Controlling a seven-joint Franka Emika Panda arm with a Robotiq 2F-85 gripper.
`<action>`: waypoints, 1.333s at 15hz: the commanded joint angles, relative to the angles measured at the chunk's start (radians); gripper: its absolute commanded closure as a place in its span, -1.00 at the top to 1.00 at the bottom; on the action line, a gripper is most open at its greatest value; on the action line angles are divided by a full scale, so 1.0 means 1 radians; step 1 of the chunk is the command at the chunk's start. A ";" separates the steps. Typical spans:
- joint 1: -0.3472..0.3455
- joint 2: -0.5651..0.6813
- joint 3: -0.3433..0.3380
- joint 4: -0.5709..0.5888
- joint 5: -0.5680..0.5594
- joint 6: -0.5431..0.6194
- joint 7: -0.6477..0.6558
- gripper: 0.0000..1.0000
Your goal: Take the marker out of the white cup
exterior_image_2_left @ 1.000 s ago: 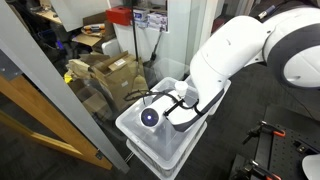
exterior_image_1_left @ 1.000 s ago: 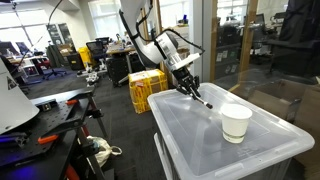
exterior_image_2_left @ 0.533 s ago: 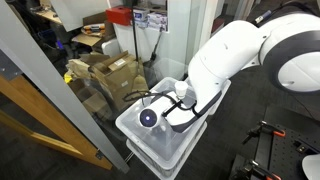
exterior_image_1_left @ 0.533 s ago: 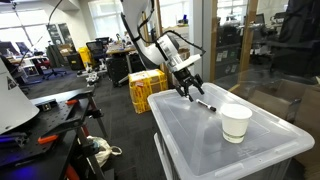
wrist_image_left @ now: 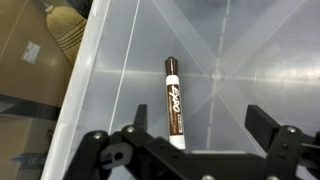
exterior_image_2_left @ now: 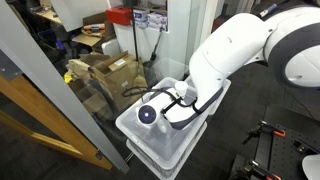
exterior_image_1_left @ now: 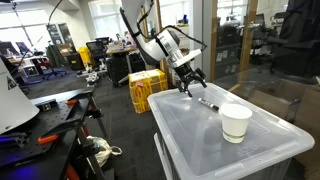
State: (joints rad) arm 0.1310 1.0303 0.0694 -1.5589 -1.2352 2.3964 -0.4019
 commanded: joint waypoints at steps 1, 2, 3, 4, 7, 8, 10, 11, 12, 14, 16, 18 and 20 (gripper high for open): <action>0.000 -0.119 -0.015 -0.127 -0.012 0.013 0.071 1.00; -0.002 -0.143 -0.017 -0.151 -0.018 0.019 0.086 1.00; -0.003 -0.167 -0.019 -0.175 -0.024 0.022 0.106 1.00; -0.008 -0.193 -0.020 -0.202 -0.029 0.031 0.126 1.00; -0.031 -0.278 -0.021 -0.296 -0.046 0.091 0.234 1.00; -0.040 -0.303 -0.022 -0.322 -0.047 0.119 0.275 1.00; -0.060 -0.345 -0.026 -0.369 -0.043 0.185 0.348 1.00; -0.074 -0.365 -0.030 -0.393 -0.040 0.223 0.388 1.00; -0.086 -0.386 -0.032 -0.416 -0.034 0.258 0.413 1.00; -0.110 -0.419 -0.040 -0.459 -0.009 0.317 0.475 1.00; -0.143 -0.447 -0.033 -0.498 0.017 0.361 0.538 1.00; -0.167 -0.467 -0.032 -0.527 0.044 0.406 0.599 1.00; -0.184 -0.480 -0.034 -0.548 0.062 0.451 0.672 1.00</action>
State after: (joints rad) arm -0.0291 0.6113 0.0352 -2.0368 -1.2006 2.7888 0.1744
